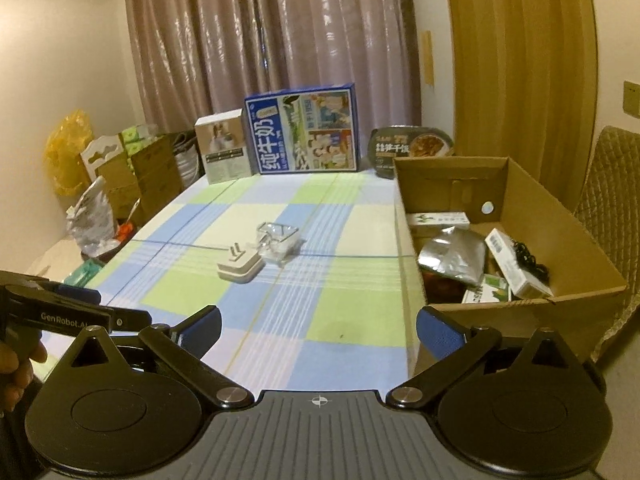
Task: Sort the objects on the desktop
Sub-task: 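Move both tools back toward the white plug adapter and plastic-wrapped rack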
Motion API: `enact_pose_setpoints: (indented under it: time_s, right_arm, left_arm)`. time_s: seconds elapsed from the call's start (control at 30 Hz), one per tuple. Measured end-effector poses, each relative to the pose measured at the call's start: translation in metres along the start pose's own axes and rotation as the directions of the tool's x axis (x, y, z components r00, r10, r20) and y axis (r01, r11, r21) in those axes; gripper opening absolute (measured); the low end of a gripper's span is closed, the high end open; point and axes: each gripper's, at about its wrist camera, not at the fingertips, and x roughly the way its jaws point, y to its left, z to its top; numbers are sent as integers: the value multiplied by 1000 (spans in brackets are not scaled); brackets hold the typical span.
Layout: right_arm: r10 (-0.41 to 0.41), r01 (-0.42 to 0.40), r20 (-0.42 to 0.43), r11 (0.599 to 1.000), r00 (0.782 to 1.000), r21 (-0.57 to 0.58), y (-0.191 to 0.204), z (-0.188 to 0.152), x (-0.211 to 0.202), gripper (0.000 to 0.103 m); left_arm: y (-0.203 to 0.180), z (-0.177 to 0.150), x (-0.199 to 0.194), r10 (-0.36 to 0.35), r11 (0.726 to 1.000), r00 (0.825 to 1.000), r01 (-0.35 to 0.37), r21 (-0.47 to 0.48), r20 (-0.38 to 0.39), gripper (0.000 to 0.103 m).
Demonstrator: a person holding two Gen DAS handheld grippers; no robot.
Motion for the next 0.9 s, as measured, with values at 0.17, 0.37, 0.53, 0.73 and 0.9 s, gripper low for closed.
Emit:
enact_pose_setpoints:
  time_s: [0.17,0.37,0.53,0.73,0.9]
  right_arm:
    - [2,-2,-19,1000,1000,-14,5,-2,3,101]
    - [-10,9,-27,999,1000,-42,12,-2,1,101]
    - [-23,21,-21,998,1000,-65,19,-1,-5,101]
    - [-21,18,-35,995,999,-101,26,-4,-1,101]
    - [-16,11,-45,994,999,-111,25,-2,14,101]
  left_arm:
    - [14,-3,-4,22,1000,1000,-22,-22,6,98]
    - [23,-8,-8,22,999,1000,-21,-48,15,99]
    - [25,-8,-14,10,999,999,-8,-53,36,100]
    - [28,-11,-16,9,998,999,-6,-66,44,101]
    - [35,-9,-9,18,998,999,-16,-69,36,101]
